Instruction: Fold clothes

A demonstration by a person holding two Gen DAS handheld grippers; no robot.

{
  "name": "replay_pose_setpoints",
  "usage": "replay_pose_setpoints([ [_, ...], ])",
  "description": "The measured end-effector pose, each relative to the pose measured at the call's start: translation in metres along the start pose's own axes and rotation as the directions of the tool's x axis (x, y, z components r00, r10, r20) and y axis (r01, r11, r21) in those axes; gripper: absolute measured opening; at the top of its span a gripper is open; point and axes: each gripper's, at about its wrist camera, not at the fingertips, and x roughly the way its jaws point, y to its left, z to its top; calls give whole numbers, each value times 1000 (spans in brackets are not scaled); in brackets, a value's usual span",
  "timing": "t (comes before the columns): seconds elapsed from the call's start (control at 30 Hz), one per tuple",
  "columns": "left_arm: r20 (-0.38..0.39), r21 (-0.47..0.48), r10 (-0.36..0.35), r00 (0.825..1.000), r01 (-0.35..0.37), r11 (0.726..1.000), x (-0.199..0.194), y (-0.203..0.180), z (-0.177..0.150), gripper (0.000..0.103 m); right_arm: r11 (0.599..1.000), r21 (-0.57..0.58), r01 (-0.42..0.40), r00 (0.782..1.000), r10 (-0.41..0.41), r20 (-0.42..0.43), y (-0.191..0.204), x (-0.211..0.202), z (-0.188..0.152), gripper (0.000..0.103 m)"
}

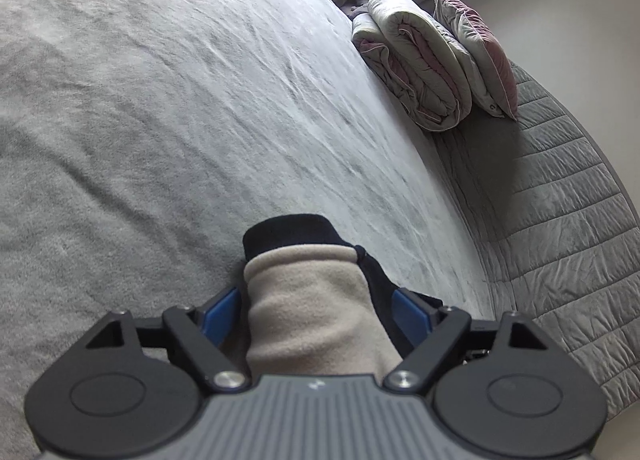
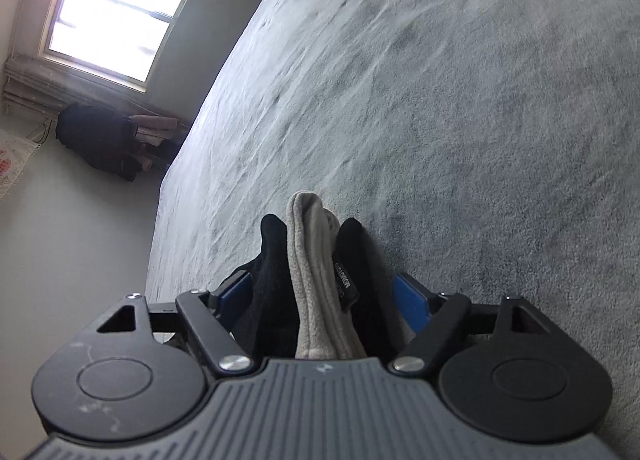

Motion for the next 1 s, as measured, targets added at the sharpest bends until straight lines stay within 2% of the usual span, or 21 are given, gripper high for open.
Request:
replay_pose_setpoints([
  [0.1, -22, -32, -5, 1000, 5, 999, -3, 2, -2, 81, 999, 47, -6, 1000, 7, -17, -2, -5, 3, 76],
  [0.27, -143, -71, -26, 989, 16, 997, -5, 0, -8, 81, 999, 33, 26, 999, -25, -34, 0, -17, 0, 73],
  [0.43, -183, -82, -35, 982, 20, 996, -7, 0, -16, 81, 998, -25, 58, 997, -59, -46, 5, -25, 0, 74],
  [0.57, -194, -66, -16, 981, 3, 998, -8, -4, -21, 81, 993, -95, 74, 992, -84, -99, 12, -25, 2, 77],
  [0.67, -192, -19, 29, 981, -33, 999, -9, -15, -25, 81, 986, -134, 94, 988, -109, -111, 14, -31, 3, 78],
  [0.77, -189, 70, 90, 978, -79, 994, -8, -27, -30, 83, 985, -139, 100, 986, -116, -117, 13, -37, 2, 78],
  [0.9, -179, 185, 171, 969, -138, 973, -4, -45, -35, 86, 983, -147, 107, 985, -125, -120, 12, -42, -1, 78],
  [1.0, -174, 218, 212, 962, -172, 961, -5, -50, -35, 86, 976, -177, 125, 983, -146, -110, 15, -49, -4, 78],
])
